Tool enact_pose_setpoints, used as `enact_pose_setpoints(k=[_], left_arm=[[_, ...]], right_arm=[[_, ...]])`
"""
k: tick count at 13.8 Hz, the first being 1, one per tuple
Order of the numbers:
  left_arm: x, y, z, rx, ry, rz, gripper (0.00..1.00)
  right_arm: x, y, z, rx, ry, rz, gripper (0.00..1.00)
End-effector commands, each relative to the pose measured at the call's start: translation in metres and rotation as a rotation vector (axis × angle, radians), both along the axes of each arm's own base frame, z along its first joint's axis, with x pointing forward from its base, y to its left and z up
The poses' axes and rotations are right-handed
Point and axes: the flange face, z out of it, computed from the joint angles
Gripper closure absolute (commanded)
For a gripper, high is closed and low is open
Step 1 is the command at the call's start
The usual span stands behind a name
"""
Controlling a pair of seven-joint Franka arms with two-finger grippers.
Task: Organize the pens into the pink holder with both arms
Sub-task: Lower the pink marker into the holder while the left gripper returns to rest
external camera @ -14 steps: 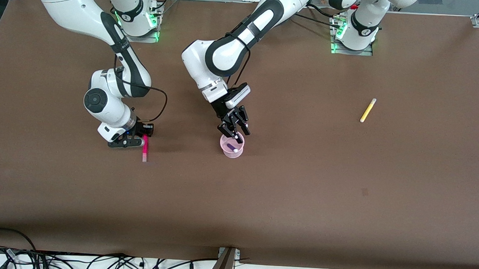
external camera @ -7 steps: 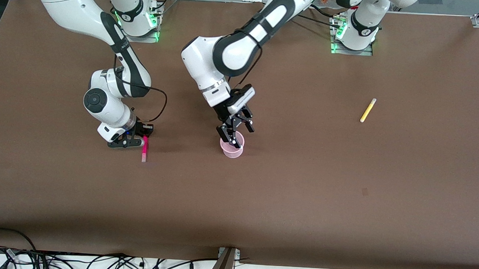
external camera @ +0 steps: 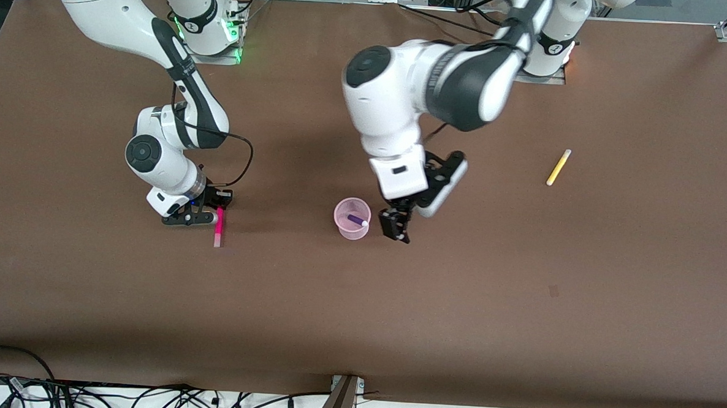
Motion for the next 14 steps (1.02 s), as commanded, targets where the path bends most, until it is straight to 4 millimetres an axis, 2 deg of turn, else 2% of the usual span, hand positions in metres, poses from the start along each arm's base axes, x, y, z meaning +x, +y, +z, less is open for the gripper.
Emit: enact_pose_setpoints(k=[1,6,9,12,14], left_arm=[[0.000,0.070,0.032,-0.051,0.124,-0.119,0.00],[0.024,0.200,0.056,-0.119,0.339,-0.427,0.00],[0.030,0.261,0.058,-0.126,0.429,-0.615,0.00],[0.032,0.334,0.054,-0.167,0.474,-0.787,0.00],[0.024,0.377,0.046,-0.180,0.497,-0.874,0.00]], right_arm=[[0.016,0.022,0.030,0.015,0.079,-0.083,0.99],[0.031,0.078,0.106,0.158,0.336,-0.288,0.99],[0.025,0.129,0.143,0.216,0.438,-0.425,0.99],[0.014,0.179,0.154,0.298,0.559,-0.608,0.99],[0.013,0.201,0.158,0.331,0.642,-0.764,0.99]])
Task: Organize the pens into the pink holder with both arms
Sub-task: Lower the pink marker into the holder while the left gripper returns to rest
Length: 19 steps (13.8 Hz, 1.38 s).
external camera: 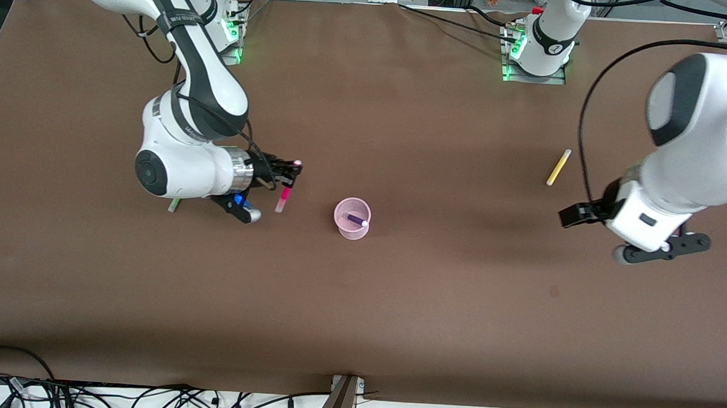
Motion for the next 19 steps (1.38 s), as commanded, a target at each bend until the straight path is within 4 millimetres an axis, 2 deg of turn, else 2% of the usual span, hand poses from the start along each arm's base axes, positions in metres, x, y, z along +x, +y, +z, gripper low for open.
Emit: enact_pose_setpoints(k=[1,2,3,5,8,9,12,14,15,18,19], left_arm=[[-0.021,0.048,-0.007,-0.077,0.043,-0.140,0.00],[-0.022,0.068,-0.012,-0.096,0.050,-0.177,0.00],[-0.024,0.081,-0.019,-0.105,0.062,-0.207,0.00],[-0.030,0.102,-0.027,-0.118,0.065,-0.242,0.00],[-0.053,0.115,-0.037,-0.120,-0.019,-0.266,0.00],[-0.059,0.114,-0.038,-0.115,-0.036,-0.270,0.00],[-0.068,0.090,-0.026,-0.089,-0.037,-0.351,0.00],[-0.082,0.074,-0.005,-0.078,-0.051,-0.373,0.00],[-0.086,0.072,0.005,-0.080,-0.047,-0.372,0.00],[-0.088,0.067,0.017,-0.078,-0.065,-0.344,0.00],[-0.086,0.057,0.025,-0.075,-0.076,-0.326,0.00]], right_arm=[[0.010,0.023,0.005,0.011,0.123,-0.169,0.99],[0.014,0.035,0.008,0.007,0.155,-0.216,1.00],[0.017,0.046,0.006,0.007,0.178,-0.244,1.00],[0.014,0.081,0.008,0.029,0.186,-0.238,1.00],[0.020,0.115,-0.001,0.053,0.118,-0.232,0.99],[0.023,0.121,-0.005,0.054,0.104,-0.226,0.99],[0.032,0.127,-0.014,0.060,0.050,-0.175,0.99],[0.030,0.130,-0.024,0.073,0.028,-0.129,0.97],[0.030,0.130,-0.027,0.077,0.021,-0.115,0.97],[0.034,0.127,-0.041,0.078,0.006,-0.108,0.96],[0.035,0.127,-0.045,0.078,0.002,-0.114,0.94]])
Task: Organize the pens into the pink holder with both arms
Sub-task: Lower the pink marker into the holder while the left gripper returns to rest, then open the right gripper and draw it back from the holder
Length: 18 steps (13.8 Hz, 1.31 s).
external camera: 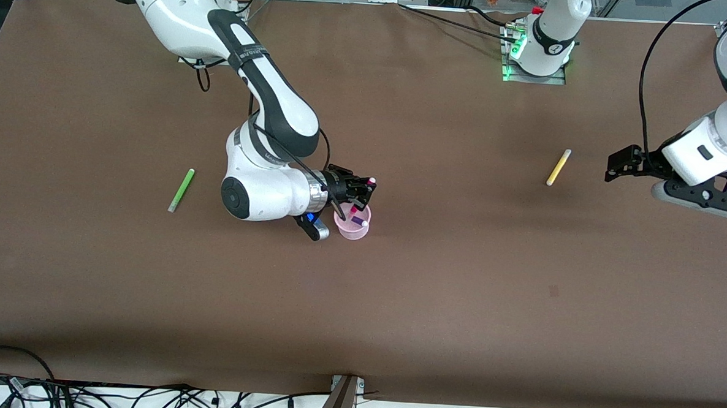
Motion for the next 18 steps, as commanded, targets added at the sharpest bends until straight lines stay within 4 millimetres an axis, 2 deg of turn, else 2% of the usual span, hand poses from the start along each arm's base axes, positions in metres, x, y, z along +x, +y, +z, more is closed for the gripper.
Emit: enact_pose_setpoints(k=[1,2,6,8,12,14,16,17,18], left_arm=[[-0.006,-0.016,0.015,0.021,-0.009,0.047,0.00],[-0.006,-0.018,0.016,0.020,-0.006,0.068,0.00],[-0.006,-0.015,0.019,0.008,-0.010,0.100,0.00],[-0.003,0.005,0.026,0.003,-0.025,0.134,0.00],[-0.001,-0.014,0.033,-0.005,-0.035,0.174,0.00],[0.001,-0.015,0.037,-0.006,-0.044,0.197,0.00],[0.007,-0.014,0.048,-0.009,-0.064,0.198,0.00],[0.006,-0.013,0.050,0.002,-0.055,0.195,0.00],[0.004,-0.011,0.052,0.008,-0.044,0.176,0.00]], right_arm=[[0.008,0.004,-0.004,-0.008,-0.041,0.010,0.93],[0.009,0.004,-0.007,-0.011,-0.053,0.010,0.88],[0.009,0.001,-0.024,-0.025,-0.069,0.049,0.86],[0.009,0.000,-0.024,-0.025,-0.070,0.049,0.82],[0.008,0.001,-0.027,-0.027,-0.066,0.051,0.70],[0.008,0.001,-0.027,-0.026,-0.066,0.048,0.65],[0.009,0.001,-0.026,-0.025,-0.067,0.048,0.44],[0.009,0.000,-0.026,-0.025,-0.067,0.046,0.38],[0.009,0.000,-0.025,-0.025,-0.068,0.046,0.37]])
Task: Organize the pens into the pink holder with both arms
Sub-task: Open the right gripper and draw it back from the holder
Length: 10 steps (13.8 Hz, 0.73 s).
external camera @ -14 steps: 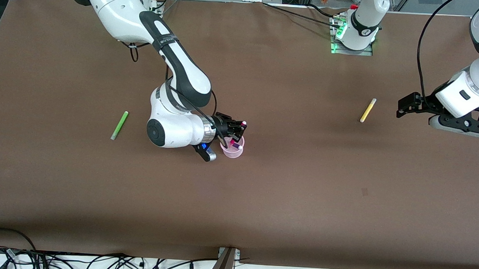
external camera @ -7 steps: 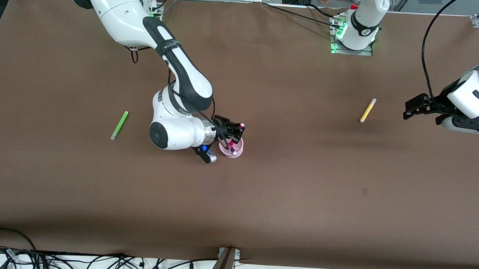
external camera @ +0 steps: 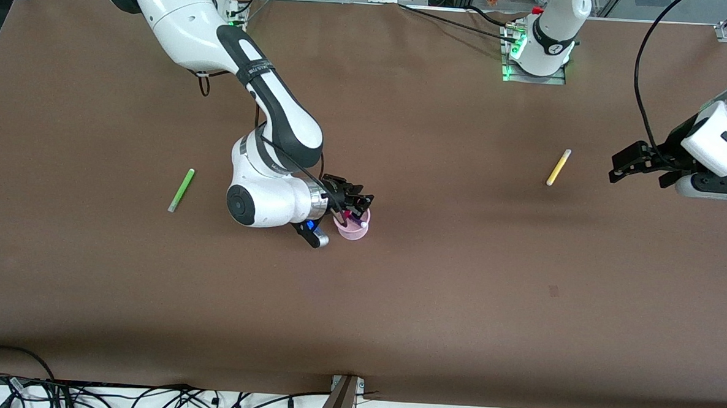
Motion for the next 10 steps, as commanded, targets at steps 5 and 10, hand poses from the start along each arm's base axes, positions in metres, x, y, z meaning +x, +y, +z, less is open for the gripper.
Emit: enact_pose_setpoints(k=[5,10], left_arm=[[0.004,0.016,0.005,0.023,0.025,-0.073,0.00],[0.005,0.026,-0.003,0.018,0.049,-0.065,0.00]], right_arm=[[0.008,-0.007,0.035,-0.102,-0.140,0.094,0.00],[0.047,-0.129,0.093,-0.178,-0.230,0.289,0.00]])
